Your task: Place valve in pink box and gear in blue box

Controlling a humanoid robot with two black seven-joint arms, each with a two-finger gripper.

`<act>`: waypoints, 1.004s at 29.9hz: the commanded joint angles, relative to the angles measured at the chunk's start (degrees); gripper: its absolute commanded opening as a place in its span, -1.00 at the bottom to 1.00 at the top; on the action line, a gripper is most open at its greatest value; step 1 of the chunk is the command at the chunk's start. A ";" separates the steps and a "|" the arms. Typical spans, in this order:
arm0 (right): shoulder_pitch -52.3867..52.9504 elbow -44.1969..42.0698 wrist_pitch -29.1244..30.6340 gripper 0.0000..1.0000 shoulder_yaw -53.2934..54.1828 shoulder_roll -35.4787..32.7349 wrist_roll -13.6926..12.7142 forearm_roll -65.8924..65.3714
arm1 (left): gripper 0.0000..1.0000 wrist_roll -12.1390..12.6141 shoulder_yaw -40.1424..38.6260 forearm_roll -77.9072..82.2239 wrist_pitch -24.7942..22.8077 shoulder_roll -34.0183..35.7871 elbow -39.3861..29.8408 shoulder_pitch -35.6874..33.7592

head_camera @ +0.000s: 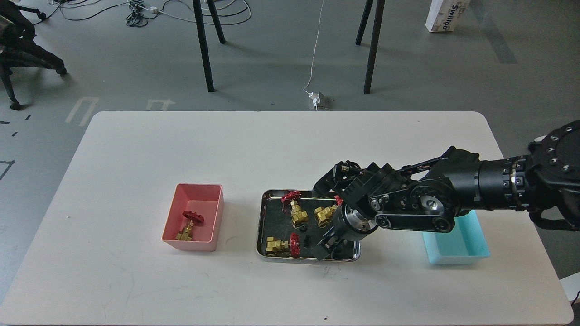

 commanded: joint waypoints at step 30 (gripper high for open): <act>-1.79 -3.51 0.00 0.60 2.21 0.18 -1.60 2.21 | 0.97 0.17 0.17 0.00 -0.45 -0.26 0.07 -2.56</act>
